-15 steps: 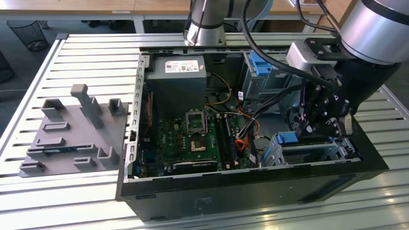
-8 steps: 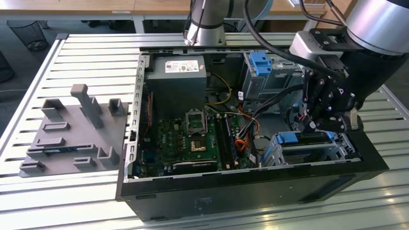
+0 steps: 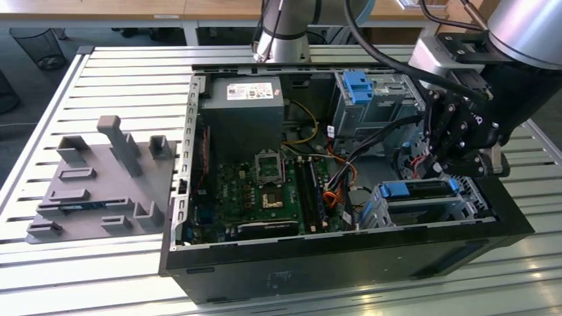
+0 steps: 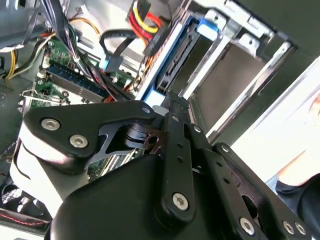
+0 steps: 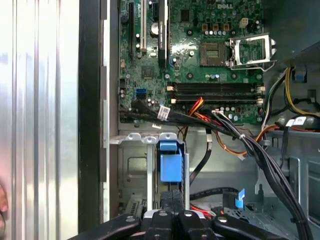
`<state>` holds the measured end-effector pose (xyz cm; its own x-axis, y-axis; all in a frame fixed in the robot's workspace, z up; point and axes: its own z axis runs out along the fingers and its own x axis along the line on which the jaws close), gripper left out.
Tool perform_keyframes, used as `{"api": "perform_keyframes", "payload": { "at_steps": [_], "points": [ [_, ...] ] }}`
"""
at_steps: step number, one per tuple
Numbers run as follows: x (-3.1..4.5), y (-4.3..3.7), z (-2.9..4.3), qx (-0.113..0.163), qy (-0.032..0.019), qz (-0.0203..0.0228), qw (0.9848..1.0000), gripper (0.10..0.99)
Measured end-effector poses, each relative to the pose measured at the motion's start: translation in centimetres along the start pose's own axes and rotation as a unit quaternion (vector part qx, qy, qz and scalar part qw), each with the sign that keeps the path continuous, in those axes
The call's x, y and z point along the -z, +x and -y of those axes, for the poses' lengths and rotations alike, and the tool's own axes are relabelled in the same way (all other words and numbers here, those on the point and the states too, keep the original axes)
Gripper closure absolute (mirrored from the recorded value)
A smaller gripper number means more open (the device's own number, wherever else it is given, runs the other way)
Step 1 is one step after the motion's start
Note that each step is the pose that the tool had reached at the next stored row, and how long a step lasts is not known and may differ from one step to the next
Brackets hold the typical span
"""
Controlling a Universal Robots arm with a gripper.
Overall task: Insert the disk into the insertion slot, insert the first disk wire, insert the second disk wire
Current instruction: 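Insert the first disk wire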
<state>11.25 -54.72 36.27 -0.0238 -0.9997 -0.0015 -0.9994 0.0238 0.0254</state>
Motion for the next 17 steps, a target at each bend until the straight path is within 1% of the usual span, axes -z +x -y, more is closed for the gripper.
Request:
{"api": "perform_keyframes", "payload": {
  "at_steps": [3, 7, 11, 17],
  "points": [
    [0.02, -0.24, 0.75, 0.0, 0.0, 0.0001, 1.0, 0.98],
    [0.03, -0.65, 1.41, 0.0, 0.0, 0.0001, 1.0, 0.98],
    [-0.01, -0.96, 1.68, -0.004, 0.0, 0.0005, 1.0, 0.98],
    [-0.06, -1.2, 1.77, -0.021, 0.0, 0.001, 0.9998, 0.98]
  ]
}}
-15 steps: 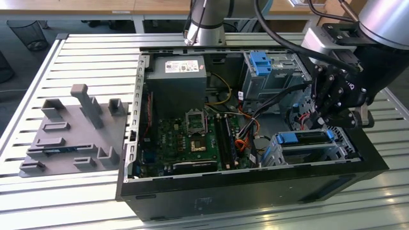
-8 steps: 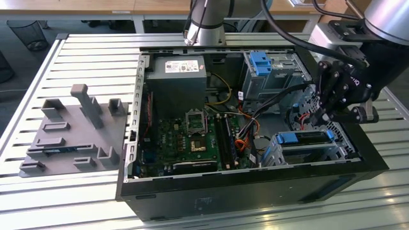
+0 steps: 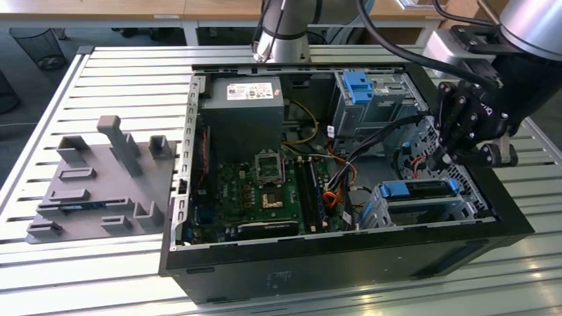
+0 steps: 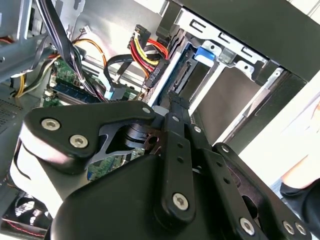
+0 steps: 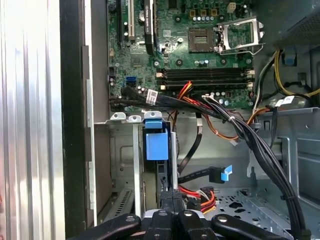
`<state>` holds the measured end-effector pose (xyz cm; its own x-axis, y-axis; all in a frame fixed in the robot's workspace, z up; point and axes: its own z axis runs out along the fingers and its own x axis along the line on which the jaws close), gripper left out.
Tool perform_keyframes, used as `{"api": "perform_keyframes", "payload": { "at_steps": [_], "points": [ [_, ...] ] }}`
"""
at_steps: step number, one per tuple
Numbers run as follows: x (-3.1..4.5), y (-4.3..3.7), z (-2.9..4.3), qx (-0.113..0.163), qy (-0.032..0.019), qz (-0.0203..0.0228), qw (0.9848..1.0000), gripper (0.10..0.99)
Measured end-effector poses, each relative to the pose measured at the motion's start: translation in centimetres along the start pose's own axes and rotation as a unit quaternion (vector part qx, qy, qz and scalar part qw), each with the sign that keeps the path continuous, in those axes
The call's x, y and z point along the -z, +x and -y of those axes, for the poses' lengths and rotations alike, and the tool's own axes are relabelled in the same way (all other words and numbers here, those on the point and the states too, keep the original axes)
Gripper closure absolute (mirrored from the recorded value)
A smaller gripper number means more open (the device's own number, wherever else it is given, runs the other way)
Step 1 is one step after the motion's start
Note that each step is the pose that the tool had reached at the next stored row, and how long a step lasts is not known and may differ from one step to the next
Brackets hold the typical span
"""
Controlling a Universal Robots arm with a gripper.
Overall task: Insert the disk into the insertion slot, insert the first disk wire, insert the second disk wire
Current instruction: 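Insert the first disk wire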
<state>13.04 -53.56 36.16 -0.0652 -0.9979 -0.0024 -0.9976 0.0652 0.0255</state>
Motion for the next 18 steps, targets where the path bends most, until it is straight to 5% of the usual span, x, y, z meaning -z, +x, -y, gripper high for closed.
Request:
{"api": "perform_keyframes", "payload": {
  "at_steps": [12, 18],
  "points": [
    [-0.13, -1.14, 0.47, -0.017, -0.0002, 0.0004, 0.9999, 0.973],
    [-0.26, -1.73, 0.51, -0.034, -0.0001, 0.0009, 0.9994, 0.839]
  ]
}}
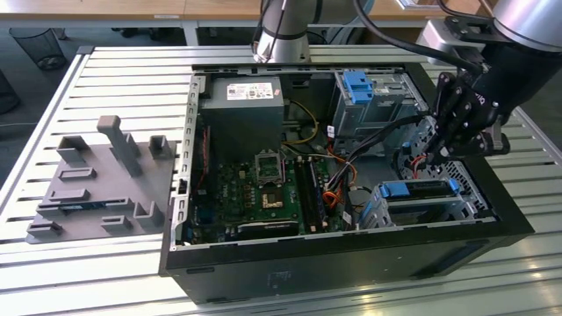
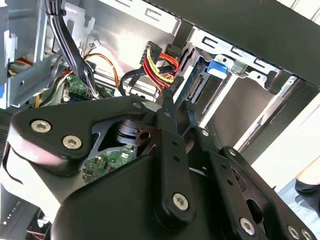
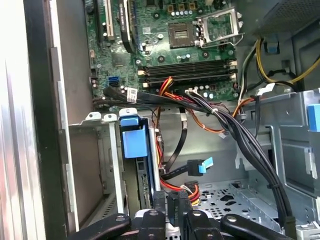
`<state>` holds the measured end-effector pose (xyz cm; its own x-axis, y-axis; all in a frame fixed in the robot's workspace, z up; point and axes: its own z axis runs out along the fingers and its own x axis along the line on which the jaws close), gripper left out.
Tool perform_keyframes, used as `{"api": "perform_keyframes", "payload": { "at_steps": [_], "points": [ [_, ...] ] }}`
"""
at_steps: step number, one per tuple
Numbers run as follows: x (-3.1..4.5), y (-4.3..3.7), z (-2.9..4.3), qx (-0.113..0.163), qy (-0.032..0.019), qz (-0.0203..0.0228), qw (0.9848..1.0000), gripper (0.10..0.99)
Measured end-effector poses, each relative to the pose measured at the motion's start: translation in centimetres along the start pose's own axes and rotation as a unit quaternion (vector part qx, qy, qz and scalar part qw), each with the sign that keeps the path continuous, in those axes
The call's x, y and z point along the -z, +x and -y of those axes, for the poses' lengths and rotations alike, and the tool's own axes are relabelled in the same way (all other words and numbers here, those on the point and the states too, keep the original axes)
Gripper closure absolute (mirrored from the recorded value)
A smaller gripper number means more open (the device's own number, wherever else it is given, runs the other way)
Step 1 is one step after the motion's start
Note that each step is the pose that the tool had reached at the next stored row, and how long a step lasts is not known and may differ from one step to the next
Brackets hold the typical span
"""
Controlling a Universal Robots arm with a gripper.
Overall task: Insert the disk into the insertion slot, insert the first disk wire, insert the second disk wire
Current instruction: 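Insert the first disk wire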
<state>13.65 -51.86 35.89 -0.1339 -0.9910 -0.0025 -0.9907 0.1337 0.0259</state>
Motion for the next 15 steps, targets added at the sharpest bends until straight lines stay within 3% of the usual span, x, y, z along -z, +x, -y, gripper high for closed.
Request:
{"api": "perform_keyframes", "payload": {
  "at_steps": [11, 13, 15],
  "points": [
    [-0.44, -0.49, 0.19, -0.022, 0.0001, -0.0003, 0.9998, 0.839],
    [-0.51, -0.53, 0.23, -0.023, 0.0006, -0.0028, 0.9997, 0.839],
    [-0.58, -0.57, 0.27, -0.025, 0.0014, -0.0081, 0.9996, 0.839]
  ]
}}
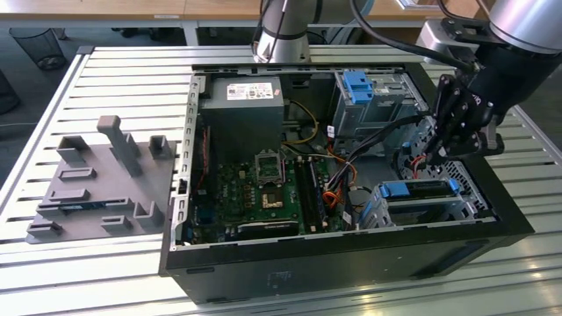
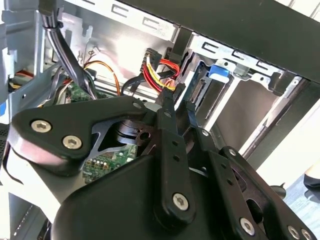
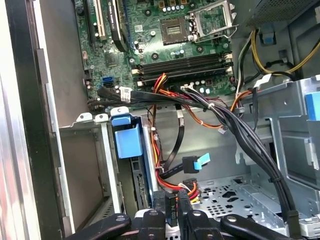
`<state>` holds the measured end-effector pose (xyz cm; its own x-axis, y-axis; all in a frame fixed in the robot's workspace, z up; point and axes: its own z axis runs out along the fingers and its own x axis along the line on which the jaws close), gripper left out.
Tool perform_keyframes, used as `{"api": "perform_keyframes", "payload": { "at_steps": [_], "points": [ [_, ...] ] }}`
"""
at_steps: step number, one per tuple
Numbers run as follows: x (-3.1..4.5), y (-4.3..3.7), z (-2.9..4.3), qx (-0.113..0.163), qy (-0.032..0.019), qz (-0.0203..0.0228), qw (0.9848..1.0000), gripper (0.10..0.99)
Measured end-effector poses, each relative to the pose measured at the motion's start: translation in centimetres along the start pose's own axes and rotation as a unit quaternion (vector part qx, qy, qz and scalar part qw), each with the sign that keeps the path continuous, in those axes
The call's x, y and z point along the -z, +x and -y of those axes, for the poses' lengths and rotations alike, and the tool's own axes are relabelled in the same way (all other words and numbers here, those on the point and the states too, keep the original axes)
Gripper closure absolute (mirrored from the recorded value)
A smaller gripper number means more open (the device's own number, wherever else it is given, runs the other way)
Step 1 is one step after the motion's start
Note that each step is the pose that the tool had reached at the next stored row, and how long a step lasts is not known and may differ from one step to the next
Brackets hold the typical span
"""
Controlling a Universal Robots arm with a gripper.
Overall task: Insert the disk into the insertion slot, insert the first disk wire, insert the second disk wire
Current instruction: 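Insert the first disk wire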
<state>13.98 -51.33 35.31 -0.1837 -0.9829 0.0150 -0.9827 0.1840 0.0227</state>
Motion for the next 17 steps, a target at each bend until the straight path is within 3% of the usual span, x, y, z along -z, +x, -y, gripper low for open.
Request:
{"api": "perform_keyframes", "payload": {
  "at_steps": [2, 10, 12, 17],
  "points": [
    [-0.11, -0.05, 0.05, -0.002, 0.0005, -0.0028, 1.0, 0.839],
    [-0.3, -0.14, 0.18, -0.005, 0.0007, -0.0041, 1.0, 0.839],
    [-0.3, -0.15, 0.19, -0.004, 0.0007, -0.0041, 1.0, 0.918],
    [-0.33, -0.16, 0.24, 0.022, 0.0012, -0.0046, 0.9997, 0.922]
  ]
}}
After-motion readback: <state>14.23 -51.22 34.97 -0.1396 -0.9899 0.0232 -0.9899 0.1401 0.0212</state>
